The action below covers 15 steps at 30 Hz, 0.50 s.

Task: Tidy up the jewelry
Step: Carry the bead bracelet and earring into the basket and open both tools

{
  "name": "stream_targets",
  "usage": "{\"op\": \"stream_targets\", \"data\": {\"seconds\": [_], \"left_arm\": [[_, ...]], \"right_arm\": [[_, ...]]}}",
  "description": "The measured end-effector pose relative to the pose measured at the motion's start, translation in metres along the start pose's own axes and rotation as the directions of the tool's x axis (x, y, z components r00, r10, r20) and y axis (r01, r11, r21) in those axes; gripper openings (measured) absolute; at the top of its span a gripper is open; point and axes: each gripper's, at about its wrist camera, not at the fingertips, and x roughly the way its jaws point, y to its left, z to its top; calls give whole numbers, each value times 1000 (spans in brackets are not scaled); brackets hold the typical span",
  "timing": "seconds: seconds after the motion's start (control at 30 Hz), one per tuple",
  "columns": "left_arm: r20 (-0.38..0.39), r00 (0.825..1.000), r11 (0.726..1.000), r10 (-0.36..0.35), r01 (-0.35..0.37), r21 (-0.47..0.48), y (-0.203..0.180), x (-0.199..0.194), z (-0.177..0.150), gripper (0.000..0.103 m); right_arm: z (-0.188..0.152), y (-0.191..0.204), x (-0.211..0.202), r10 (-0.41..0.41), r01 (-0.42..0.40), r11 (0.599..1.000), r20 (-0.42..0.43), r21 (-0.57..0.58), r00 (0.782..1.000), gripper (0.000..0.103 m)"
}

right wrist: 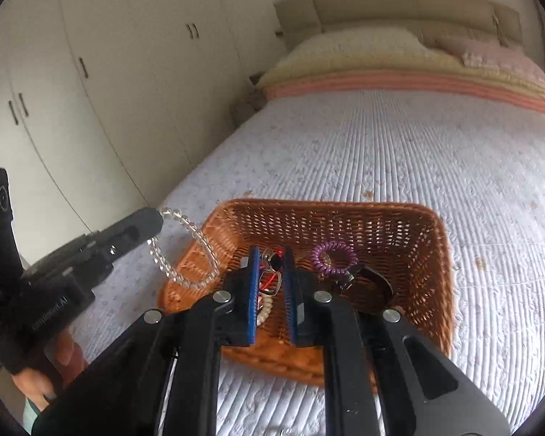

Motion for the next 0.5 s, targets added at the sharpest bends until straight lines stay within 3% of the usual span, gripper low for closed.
{"op": "stream_targets", "data": {"seconds": [0.1, 0.27, 0.5], "left_arm": [[-59, 998, 999, 1, -4, -51, 18, 26, -15, 6], [-96, 995, 999, 5, -10, -48, 25, 34, -31, 6], [-124, 992, 999, 11, -16, -44, 25, 36, -38, 7]], "right_arm": [[0, -6, 26, -39, 40, 999, -52, 5, 998, 11], [-10, -11, 57, -87, 86, 996, -132, -9, 987, 11], [-18, 10, 73, -162, 141, 981, -173, -131, 971, 11]]}}
